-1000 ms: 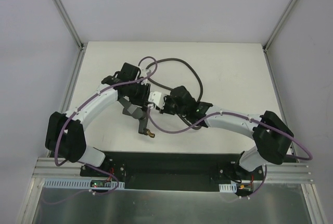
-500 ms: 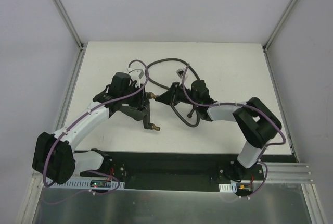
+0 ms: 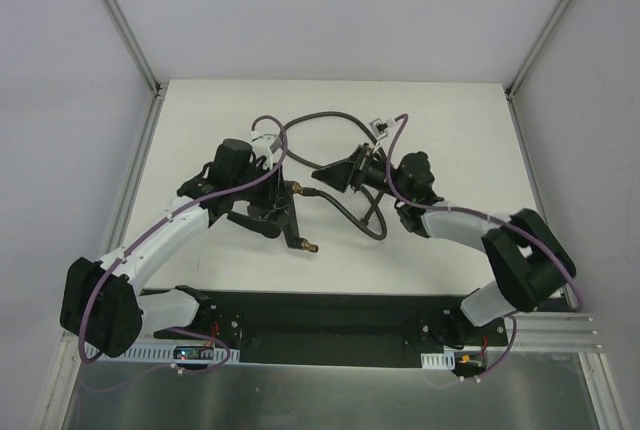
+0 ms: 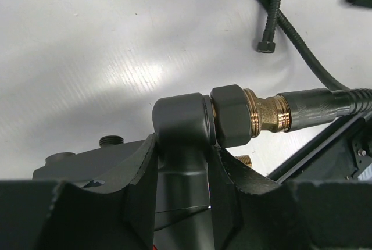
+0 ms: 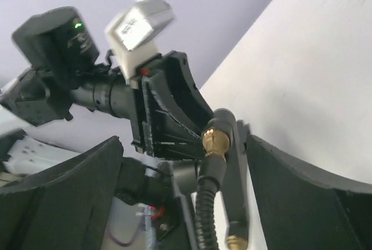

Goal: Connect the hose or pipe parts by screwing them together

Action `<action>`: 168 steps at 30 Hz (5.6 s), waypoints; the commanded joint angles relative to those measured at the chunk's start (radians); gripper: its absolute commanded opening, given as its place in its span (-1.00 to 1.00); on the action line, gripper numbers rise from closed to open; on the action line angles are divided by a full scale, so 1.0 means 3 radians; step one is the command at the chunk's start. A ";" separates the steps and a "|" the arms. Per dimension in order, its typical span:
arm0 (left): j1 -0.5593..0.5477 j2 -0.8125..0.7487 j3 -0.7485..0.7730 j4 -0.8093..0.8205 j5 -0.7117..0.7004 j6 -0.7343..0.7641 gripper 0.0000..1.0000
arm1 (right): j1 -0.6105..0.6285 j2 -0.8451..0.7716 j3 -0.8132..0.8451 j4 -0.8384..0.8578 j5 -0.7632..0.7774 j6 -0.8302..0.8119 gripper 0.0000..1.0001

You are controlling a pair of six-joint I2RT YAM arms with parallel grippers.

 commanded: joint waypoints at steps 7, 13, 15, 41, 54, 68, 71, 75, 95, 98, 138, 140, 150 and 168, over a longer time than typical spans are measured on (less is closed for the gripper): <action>0.0025 0.0449 0.0979 -0.0812 0.0475 0.0055 -1.00 | 0.0612 -0.1366 0.0412 -0.2757 0.0835 -0.4411 0.79; 0.0030 0.0685 0.1256 -0.1175 0.0655 0.0029 -1.00 | 0.1416 -0.1215 0.0668 -0.3397 0.2020 -0.6177 0.76; 0.0030 0.0736 0.1302 -0.1267 0.0649 0.0034 -1.00 | 0.1580 -0.1122 0.0699 -0.3428 0.2353 -0.6407 0.72; 0.0030 0.0593 0.1277 -0.1227 0.0788 -0.0007 -1.00 | 0.1663 -0.0160 0.1001 -0.3035 0.2376 -0.5653 -0.99; 0.0030 0.0092 0.0638 -0.0164 0.0675 0.0193 -1.00 | 0.0747 -0.0284 0.0663 -0.1987 0.0248 -0.3022 -0.99; 0.0030 -0.0174 0.0239 0.0420 0.0036 0.0147 -1.00 | -0.0015 0.0653 0.0244 0.1251 -0.0116 0.0393 -0.69; 0.0035 -0.0184 0.0229 0.0354 -0.0040 0.0157 -1.00 | -0.0046 0.0449 0.0147 0.1066 -0.0212 0.0117 0.11; 0.0030 -0.0154 0.0326 0.0160 0.0000 0.0152 -1.00 | -0.0092 -0.0011 0.0040 0.0506 -0.0335 -0.0552 0.65; 0.0081 0.0654 0.1282 -0.1298 0.0521 0.0034 -1.00 | 0.1631 -0.1112 0.0438 -0.2978 0.2553 -0.6986 0.66; 0.0081 0.0700 0.1287 -0.1339 0.0588 -0.0007 -1.00 | 0.1733 -0.0887 0.0551 -0.3060 0.2824 -0.7266 0.55; 0.0076 -0.0169 0.0224 0.0481 0.0512 0.0050 -1.00 | 0.0215 -0.0084 0.1139 -0.1850 -0.1005 -0.1930 -0.99; 0.0081 -0.0164 0.0234 0.0451 0.0420 0.0014 -1.00 | 0.0169 -0.0089 0.1062 -0.1752 -0.1005 -0.1772 -0.99; 0.0081 -0.0343 -0.0011 0.0221 0.0296 -0.0211 -0.01 | 0.0082 -0.0155 0.0715 -0.1409 -0.0541 -0.1276 -0.99; 0.0050 0.0199 -0.0145 0.0497 0.0563 -0.0375 0.11 | 0.0072 -0.0273 0.0352 -0.1000 0.0145 -0.0891 -0.99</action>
